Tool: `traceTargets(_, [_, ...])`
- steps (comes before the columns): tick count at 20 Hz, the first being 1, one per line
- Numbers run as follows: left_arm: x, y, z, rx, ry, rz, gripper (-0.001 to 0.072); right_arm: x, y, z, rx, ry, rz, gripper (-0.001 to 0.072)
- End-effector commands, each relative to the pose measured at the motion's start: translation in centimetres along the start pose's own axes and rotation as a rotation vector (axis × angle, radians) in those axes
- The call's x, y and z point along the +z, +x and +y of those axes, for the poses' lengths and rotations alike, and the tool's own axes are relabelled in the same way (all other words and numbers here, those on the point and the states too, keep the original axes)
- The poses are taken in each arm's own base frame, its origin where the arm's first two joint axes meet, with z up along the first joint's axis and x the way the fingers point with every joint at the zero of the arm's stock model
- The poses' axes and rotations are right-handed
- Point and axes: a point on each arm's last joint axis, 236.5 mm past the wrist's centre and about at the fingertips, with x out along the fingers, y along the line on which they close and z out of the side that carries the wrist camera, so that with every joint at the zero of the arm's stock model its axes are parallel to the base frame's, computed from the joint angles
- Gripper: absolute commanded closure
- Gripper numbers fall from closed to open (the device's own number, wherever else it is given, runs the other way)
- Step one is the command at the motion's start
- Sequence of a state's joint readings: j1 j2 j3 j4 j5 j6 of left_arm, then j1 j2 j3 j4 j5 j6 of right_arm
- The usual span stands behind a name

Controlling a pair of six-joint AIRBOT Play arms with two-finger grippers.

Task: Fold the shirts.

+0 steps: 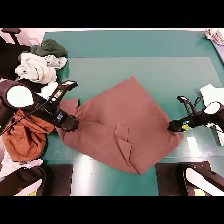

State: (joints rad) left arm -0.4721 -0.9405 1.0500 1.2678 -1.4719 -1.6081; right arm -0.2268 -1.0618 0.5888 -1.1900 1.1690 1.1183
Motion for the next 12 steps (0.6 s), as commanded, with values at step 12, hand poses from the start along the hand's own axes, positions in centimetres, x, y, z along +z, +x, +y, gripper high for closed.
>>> traceTargets(12, [3.7,9.0,-1.6,-0.187,0.231,0.062,0.0052,-1.1,0.5,0.4,0.032,0.027,0.027,0.0693])
